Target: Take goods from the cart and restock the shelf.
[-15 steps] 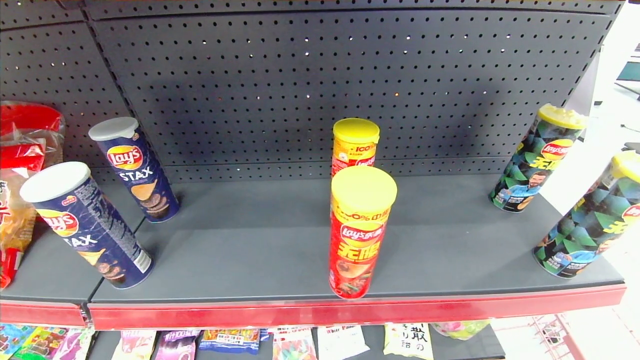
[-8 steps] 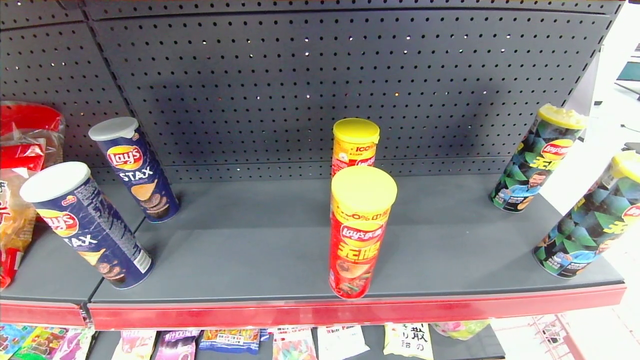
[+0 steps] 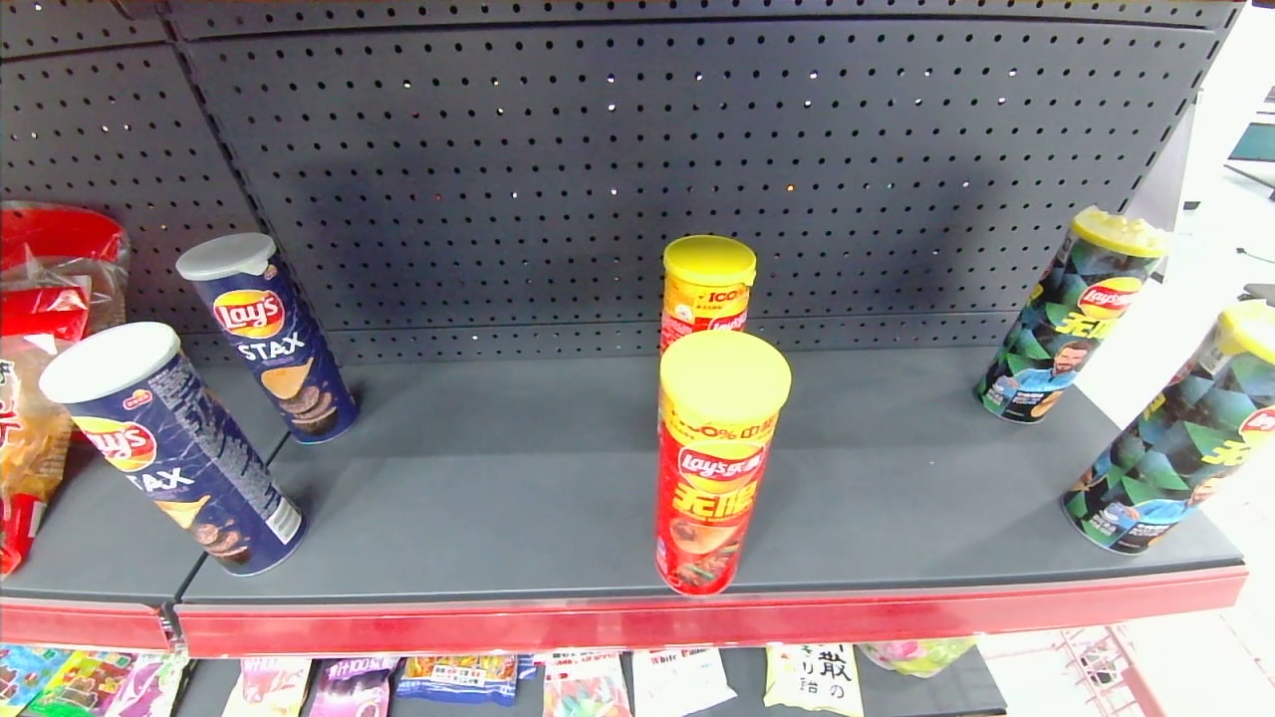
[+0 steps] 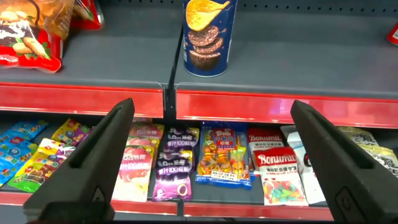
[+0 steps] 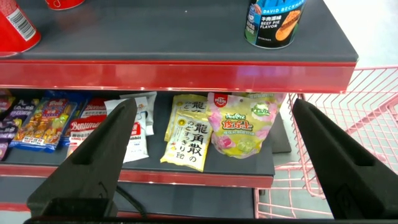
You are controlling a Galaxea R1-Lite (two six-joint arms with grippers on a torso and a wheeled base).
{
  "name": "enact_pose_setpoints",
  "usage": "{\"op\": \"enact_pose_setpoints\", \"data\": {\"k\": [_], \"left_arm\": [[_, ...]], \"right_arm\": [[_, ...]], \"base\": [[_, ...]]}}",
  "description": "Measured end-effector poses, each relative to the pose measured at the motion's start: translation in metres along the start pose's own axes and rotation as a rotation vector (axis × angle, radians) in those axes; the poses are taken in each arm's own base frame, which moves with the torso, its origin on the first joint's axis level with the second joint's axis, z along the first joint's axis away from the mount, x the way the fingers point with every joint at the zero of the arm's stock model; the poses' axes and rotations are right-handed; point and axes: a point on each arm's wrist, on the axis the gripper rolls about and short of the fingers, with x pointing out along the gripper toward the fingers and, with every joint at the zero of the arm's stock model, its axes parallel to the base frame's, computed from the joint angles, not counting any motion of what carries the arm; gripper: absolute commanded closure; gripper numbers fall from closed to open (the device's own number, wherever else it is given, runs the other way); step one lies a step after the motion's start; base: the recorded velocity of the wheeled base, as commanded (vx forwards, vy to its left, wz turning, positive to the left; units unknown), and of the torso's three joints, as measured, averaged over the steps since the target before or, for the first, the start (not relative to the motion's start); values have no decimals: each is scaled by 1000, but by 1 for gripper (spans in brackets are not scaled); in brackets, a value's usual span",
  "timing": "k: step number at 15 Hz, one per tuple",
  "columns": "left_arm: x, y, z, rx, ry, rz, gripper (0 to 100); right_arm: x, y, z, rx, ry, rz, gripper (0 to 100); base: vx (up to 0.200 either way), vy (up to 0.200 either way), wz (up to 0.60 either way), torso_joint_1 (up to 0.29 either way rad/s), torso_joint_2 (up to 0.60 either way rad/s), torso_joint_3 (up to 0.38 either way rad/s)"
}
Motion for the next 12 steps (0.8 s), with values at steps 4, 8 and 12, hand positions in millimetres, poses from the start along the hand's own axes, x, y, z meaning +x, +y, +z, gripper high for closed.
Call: {"op": "enact_pose_setpoints", "data": {"k": [4, 8, 12], "left_arm": [[0, 0, 0, 0, 0, 0, 0], [0, 0, 0, 0, 0, 0, 0], [0, 0, 0, 0, 1, 0, 0]], "right_arm": [[0, 0, 0, 2, -1, -1, 0], [0, 0, 0, -16, 0, 3, 0], [0, 0, 0, -14, 0, 3, 0]], "base": [[0, 0, 0, 0, 0, 0], [0, 0, 0, 0, 0, 0], [0, 0, 0, 0, 0, 0]]}}
